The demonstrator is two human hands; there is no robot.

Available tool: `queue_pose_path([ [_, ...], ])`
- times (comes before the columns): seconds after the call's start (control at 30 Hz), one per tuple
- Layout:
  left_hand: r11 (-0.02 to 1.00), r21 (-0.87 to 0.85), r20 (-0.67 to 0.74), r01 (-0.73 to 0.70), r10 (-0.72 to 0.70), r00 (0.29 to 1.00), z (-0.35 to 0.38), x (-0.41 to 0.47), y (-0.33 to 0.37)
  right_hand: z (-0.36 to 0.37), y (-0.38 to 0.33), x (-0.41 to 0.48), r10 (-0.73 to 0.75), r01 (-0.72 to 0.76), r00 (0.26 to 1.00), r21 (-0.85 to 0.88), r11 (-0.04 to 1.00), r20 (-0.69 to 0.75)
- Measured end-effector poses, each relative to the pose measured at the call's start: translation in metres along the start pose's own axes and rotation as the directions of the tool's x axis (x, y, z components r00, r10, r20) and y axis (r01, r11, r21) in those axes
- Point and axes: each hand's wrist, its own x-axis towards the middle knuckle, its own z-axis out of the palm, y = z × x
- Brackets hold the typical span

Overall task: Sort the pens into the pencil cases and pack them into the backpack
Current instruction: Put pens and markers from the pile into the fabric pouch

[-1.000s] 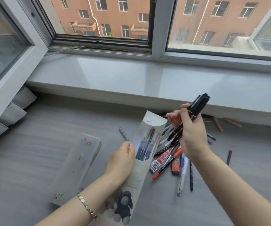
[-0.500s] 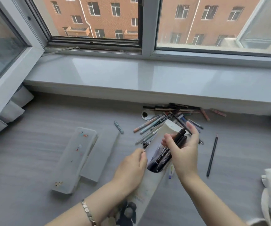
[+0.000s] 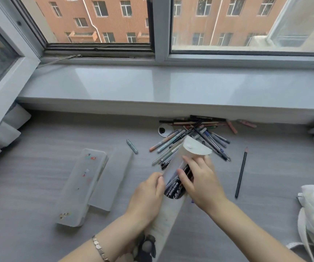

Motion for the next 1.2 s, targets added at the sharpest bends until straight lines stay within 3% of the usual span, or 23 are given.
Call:
queue_pose_path([
  [0.1,0.994,-0.023,-0.071,0.11,-0.111,0.991,-0.005,0.01,-0.016,-0.009,0.0,0.018,-0.029,0.046,0.997,0.259,0.965,-0.069],
  [0.17,0.986,-0.05,-0.134,0.159,-0.164,0.977,-0.013,0.018,-0.024,-0.008,0.005,0.039,0.025,0.01,0.992,0.264,0.964,-0.127],
  [0.27,0.974,-0.068,-0.198,0.215,-0.224,0.954,-0.028,0.028,-0.031,0.006,0.012,0.072,0.08,-0.08,0.985,-0.009,0.997,0.154],
  [0.37,0.971,-0.079,-0.242,0.226,-0.238,0.941,-0.037,0.035,-0.034,0.022,0.007,0.094,0.008,0.129,0.889,-0.267,0.955,0.458],
  [0.5,0.97,-0.089,-0.261,0.227,-0.243,0.934,-0.043,0.038,-0.042,0.033,0.001,0.107,-0.041,0.409,0.768,-0.441,0.799,0.639],
  [0.67,0.97,-0.081,-0.236,0.227,-0.24,0.942,-0.044,0.036,-0.045,0.035,0.007,0.113,-0.108,0.532,0.718,-0.443,0.721,0.687],
  [0.93,0.975,-0.034,-0.183,0.219,-0.221,0.958,-0.038,0.028,-0.039,0.015,0.033,0.098,-0.301,0.585,0.739,-0.354,0.729,0.602],
  [1.03,0.981,-0.031,-0.15,0.193,-0.196,0.969,-0.035,0.022,-0.04,-0.016,0.033,0.084,-0.458,0.536,0.84,-0.304,0.788,0.293],
  [1.1,0.985,-0.023,-0.11,0.174,-0.175,0.978,-0.031,0.019,-0.041,-0.037,0.026,0.07,-0.442,0.471,0.879,-0.179,0.864,0.179],
  [1.17,0.989,-0.006,-0.07,0.149,-0.149,0.986,-0.025,0.014,-0.04,-0.058,0.014,0.058,-0.216,0.231,0.903,0.005,0.973,0.371],
  [1.2,0.991,0.007,-0.053,0.134,-0.133,0.99,-0.022,0.013,-0.04,-0.064,0.011,0.052,-0.122,0.133,0.854,0.015,0.991,0.505],
])
